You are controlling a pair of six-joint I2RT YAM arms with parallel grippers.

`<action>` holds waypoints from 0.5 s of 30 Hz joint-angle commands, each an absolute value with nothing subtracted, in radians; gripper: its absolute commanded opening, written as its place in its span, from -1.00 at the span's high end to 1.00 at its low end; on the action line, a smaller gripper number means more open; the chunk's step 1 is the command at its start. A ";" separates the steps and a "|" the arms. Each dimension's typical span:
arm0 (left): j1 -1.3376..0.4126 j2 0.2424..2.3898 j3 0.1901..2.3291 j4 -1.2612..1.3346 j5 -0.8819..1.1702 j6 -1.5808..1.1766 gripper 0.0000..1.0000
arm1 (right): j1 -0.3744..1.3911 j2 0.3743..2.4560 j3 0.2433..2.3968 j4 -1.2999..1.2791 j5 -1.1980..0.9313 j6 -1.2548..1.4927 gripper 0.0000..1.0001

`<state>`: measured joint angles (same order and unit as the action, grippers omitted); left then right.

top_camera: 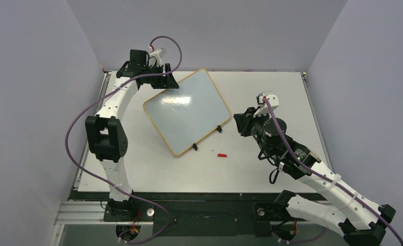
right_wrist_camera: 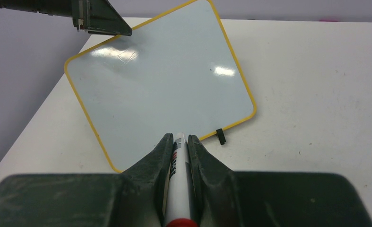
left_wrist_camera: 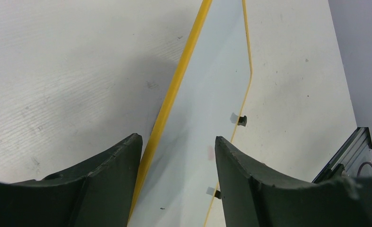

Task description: Write a sentence on the whiteboard

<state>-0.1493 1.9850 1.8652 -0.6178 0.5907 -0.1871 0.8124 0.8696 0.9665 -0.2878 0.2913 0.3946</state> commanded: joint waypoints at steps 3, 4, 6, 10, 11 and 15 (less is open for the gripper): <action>-0.148 2.028 1.957 -0.681 0.673 -0.132 -0.12 | 0.816 0.857 0.966 -0.282 0.313 0.387 1.00; -0.142 2.035 1.963 -0.686 0.679 -0.124 -0.13 | 0.815 0.859 0.968 -0.281 0.313 0.387 1.00; -0.135 2.054 1.983 -0.708 0.706 -0.103 -0.12 | 0.816 0.861 0.969 -0.282 0.310 0.387 1.00; -0.130 2.079 2.005 -0.735 0.730 -0.072 -0.12 | 0.816 0.872 0.972 -0.283 0.308 0.386 1.00; -0.129 2.086 2.010 -0.739 0.731 -0.070 -0.12 | 0.816 0.877 0.973 -0.284 0.307 0.386 1.00; -0.125 2.109 2.035 -0.772 0.743 -0.036 -0.10 | 0.815 0.901 0.993 -0.281 0.294 0.385 1.00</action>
<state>-0.1280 2.0903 1.9659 -0.7204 0.6800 -0.0902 0.8124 0.8776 0.9649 -0.2932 0.2909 0.3943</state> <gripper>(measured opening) 0.555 0.111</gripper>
